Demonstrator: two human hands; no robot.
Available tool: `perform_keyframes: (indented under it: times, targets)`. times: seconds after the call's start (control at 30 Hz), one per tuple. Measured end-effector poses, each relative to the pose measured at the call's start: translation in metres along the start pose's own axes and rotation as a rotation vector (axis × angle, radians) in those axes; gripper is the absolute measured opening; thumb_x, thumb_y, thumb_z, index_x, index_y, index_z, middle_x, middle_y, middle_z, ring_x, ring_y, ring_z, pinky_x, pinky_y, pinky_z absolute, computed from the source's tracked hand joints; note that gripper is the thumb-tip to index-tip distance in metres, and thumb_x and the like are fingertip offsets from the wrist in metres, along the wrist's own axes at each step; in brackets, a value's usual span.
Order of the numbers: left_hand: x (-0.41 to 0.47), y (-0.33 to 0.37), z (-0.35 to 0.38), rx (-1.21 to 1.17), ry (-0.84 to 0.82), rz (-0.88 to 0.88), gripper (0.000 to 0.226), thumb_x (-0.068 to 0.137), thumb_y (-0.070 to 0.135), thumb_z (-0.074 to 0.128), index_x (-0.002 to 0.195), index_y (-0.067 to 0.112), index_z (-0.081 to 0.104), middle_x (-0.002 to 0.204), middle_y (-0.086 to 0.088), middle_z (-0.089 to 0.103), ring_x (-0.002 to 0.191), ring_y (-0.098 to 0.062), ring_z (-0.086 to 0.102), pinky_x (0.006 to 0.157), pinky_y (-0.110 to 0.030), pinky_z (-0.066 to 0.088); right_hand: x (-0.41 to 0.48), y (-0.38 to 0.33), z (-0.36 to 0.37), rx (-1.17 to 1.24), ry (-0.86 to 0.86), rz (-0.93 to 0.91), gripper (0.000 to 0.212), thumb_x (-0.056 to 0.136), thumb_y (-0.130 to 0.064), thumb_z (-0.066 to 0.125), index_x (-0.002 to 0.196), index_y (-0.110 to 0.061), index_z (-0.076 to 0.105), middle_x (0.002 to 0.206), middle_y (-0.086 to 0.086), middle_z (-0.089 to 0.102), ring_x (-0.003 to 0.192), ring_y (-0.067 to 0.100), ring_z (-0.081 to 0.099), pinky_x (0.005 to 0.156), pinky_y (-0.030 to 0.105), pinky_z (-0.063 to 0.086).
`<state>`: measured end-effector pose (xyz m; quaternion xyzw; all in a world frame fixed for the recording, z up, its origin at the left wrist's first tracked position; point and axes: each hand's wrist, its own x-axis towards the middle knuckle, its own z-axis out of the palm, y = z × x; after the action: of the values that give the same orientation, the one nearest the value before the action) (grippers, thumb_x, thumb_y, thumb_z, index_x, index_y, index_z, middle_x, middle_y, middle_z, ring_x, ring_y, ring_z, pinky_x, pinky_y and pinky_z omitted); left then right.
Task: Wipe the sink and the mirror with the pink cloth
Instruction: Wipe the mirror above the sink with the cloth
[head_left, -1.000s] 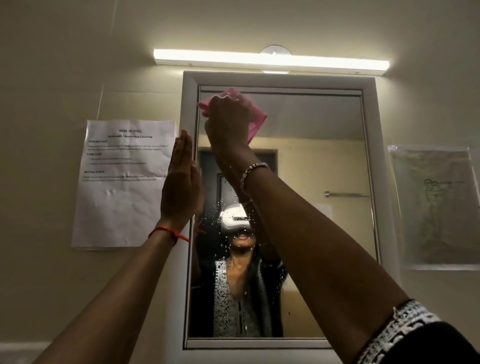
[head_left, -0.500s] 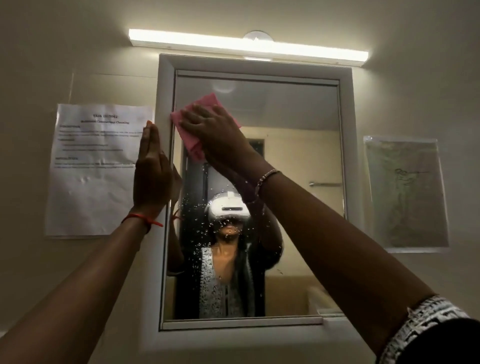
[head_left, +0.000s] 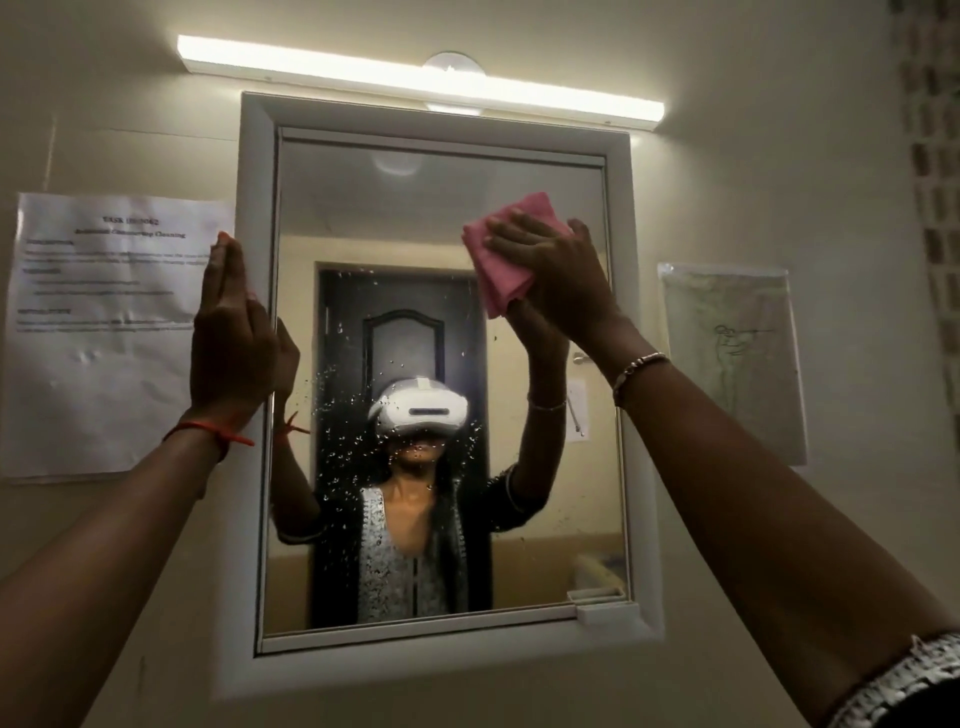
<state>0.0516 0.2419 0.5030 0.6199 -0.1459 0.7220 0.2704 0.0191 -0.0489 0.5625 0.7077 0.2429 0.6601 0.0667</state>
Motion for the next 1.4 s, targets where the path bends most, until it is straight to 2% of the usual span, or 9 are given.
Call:
perform_keyframes:
  times: [0.17,0.27,0.37,0.47,0.67,1.07,1.2,1.3,1.4]
  targets:
    - [0.001,-0.001,0.0,0.002,0.007,-0.003,0.045,0.097,0.004,0.026,0.142,-0.002,0.023,0.151,-0.022,0.027,0.141,-0.03,0.025,0.1,0.01,0.001,-0.023,0.021,-0.002,-0.083,0.121,0.234,0.042,0.086,-0.019,0.061,0.127,-0.012,0.054,0.132,0.008,0.056,0.127,0.027,0.049,0.112,0.057,0.006]
    - [0.0,-0.002,0.001,0.001,0.013,-0.007,0.045,0.097,0.005,0.026,0.142,-0.002,0.024,0.15,-0.022,0.027,0.141,-0.03,0.025,0.101,0.01,0.001,-0.035,0.019,0.002,-0.08,0.213,0.414,0.034,0.088,-0.011,0.058,0.122,-0.006,0.057,0.123,0.014,0.062,0.114,0.03,0.059,0.113,0.05,0.02]
    - [0.0,0.0,0.002,-0.013,0.015,-0.021,0.045,0.097,0.005,0.026,0.141,-0.002,0.024,0.15,-0.021,0.028,0.141,-0.029,0.026,0.1,0.01,0.001,-0.035,0.0,-0.001,-0.022,0.261,0.544,0.026,0.092,-0.013,0.053,0.113,-0.001,0.061,0.103,0.017,0.071,0.089,0.028,0.069,0.084,0.036,0.055]
    - [-0.001,0.0,0.002,-0.027,0.015,-0.035,0.046,0.096,0.006,0.025,0.142,-0.002,0.024,0.151,-0.021,0.028,0.141,-0.028,0.025,0.099,0.011,0.001,-0.032,-0.026,-0.007,0.157,0.278,0.717,0.025,0.095,-0.016,0.046,0.104,0.001,0.061,0.091,0.012,0.066,0.083,0.021,0.063,0.071,0.013,0.042]
    - [-0.004,0.001,0.001,-0.06,0.008,-0.035,0.046,0.096,0.004,0.027,0.142,-0.002,0.023,0.151,-0.02,0.027,0.141,-0.027,0.026,0.099,0.011,0.003,-0.003,-0.069,0.004,0.168,0.288,0.949,0.028,0.094,-0.025,0.05,0.108,-0.003,0.06,0.105,0.01,0.065,0.1,0.02,0.061,0.074,0.02,0.039]
    - [-0.001,-0.004,0.003,-0.1,0.032,-0.029,0.046,0.095,0.004,0.027,0.141,-0.003,0.025,0.149,-0.022,0.029,0.14,-0.03,0.028,0.098,0.012,0.003,0.062,-0.154,0.013,0.208,0.246,0.735,0.026,0.096,-0.02,0.044,0.104,-0.005,0.064,0.102,0.011,0.066,0.09,0.02,0.062,0.08,0.027,0.05]
    - [0.001,-0.007,0.0,-0.168,0.006,-0.058,0.043,0.097,0.004,0.032,0.139,-0.003,0.03,0.146,-0.022,0.035,0.138,-0.027,0.034,0.101,0.01,0.01,0.074,-0.191,0.016,0.224,0.201,0.498,0.028,0.097,-0.025,0.041,0.103,-0.01,0.063,0.089,0.002,0.06,0.072,0.01,0.047,0.064,0.019,0.037]
    - [0.003,-0.017,0.001,-0.245,-0.029,-0.077,0.038,0.096,0.011,0.042,0.128,-0.008,0.046,0.13,-0.023,0.055,0.121,-0.029,0.053,0.097,0.0,0.037,0.073,-0.208,0.019,0.149,0.142,0.312,0.029,0.097,-0.028,0.039,0.107,-0.01,0.061,0.086,0.002,0.06,0.069,0.01,0.044,0.059,0.017,0.033]
    - [0.003,-0.017,-0.003,-0.364,-0.032,-0.164,0.039,0.096,0.013,0.036,0.13,-0.005,0.046,0.129,-0.026,0.055,0.114,-0.033,0.058,0.095,-0.032,0.05,0.063,-0.202,0.023,0.112,0.087,0.161,0.029,0.097,-0.03,0.04,0.108,-0.013,0.06,0.086,-0.002,0.059,0.074,0.011,0.054,0.058,0.017,0.036]
